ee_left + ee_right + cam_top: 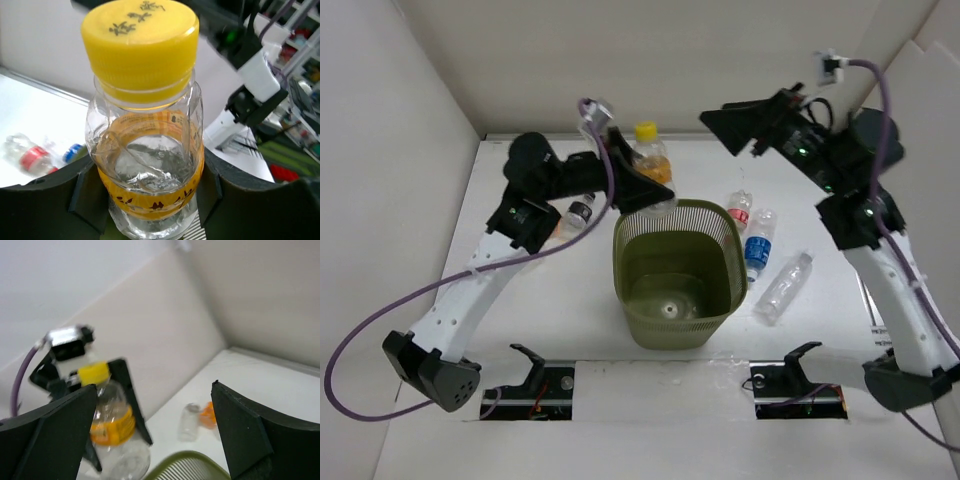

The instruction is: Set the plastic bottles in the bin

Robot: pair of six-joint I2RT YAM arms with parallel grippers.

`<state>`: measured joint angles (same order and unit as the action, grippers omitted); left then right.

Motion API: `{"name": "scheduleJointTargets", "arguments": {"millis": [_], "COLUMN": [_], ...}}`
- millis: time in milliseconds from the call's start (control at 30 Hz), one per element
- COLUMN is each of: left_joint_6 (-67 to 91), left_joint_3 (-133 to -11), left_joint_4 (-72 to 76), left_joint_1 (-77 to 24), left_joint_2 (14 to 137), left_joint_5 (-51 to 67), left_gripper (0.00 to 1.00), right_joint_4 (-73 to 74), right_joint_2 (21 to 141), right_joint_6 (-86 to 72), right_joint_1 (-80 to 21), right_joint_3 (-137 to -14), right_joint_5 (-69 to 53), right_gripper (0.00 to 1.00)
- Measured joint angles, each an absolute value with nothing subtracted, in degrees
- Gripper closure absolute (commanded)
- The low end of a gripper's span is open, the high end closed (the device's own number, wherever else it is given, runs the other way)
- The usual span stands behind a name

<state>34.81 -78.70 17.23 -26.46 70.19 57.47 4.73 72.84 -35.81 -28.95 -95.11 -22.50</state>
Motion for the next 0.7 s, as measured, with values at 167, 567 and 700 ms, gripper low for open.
{"name": "scheduleJointTargets", "arguments": {"millis": [167,567,700], "left_joint_6": [25.6,21.2,20.6], "left_joint_3": [-78.4,-71.9,-73.2], "left_joint_4": [6.1,-0.4,-2.1], "left_joint_1": [-41.1,-43.4,-43.4], "left_joint_2": [70.1,68.0,68.1], "left_joint_5": [48.1,38.0,37.2], "left_gripper": [1.00,0.00,0.00], "right_joint_4": [15.1,36.2,40.4], "right_joint_2": [62.0,55.7,59.5], "right_joint_6": [-31.2,-22.5,-21.1], "right_joint_1": [-20.5,-10.5,-8.7], "right_joint_3": [-94.5,-95.0,-95.0], "right_joint_5": [-17.2,-8.3,-4.1], "right_gripper": [0.00,0.00,0.00]}}
